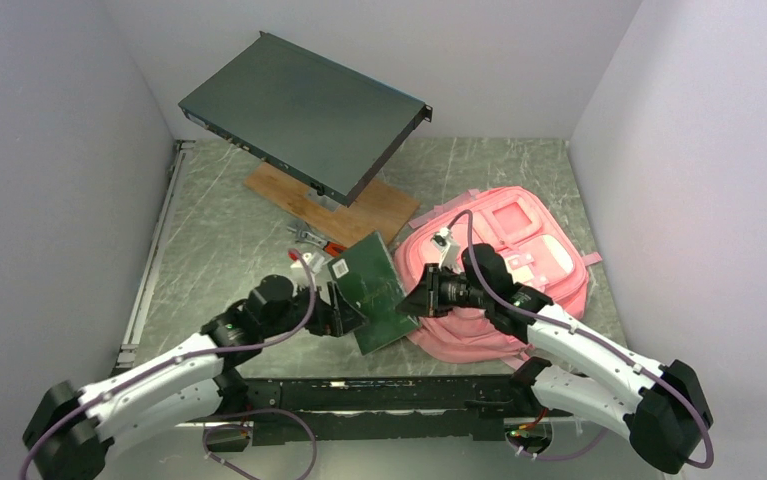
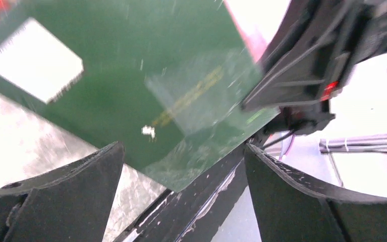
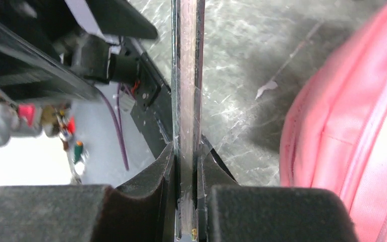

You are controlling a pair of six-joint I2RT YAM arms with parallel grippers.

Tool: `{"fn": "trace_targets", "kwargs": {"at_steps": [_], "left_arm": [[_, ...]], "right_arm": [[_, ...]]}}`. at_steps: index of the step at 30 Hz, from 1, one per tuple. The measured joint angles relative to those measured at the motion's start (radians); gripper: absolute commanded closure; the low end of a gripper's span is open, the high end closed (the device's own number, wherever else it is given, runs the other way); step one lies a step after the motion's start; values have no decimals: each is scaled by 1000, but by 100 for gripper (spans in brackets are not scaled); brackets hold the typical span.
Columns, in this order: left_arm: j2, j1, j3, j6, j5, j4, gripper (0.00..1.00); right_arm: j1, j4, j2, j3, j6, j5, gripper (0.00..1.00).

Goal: Pack the student bag
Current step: Pick up the book from the center of the board.

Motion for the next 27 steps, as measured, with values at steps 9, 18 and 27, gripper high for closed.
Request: {"fn": "trace_targets", "kwargs": {"at_steps": [9,18,27], "left_arm": [[-129,3,608,304,-274,-572,0],[-34,21,729,432,-27,-745,0],[-76,101,538,377,317,-662,5]], "right_arm": [[0,-72,2,106,-251,-268,100],[2,-84,-2,126,-345,-518,100],[2,-123,-28,187,-422,-609,100]]}}
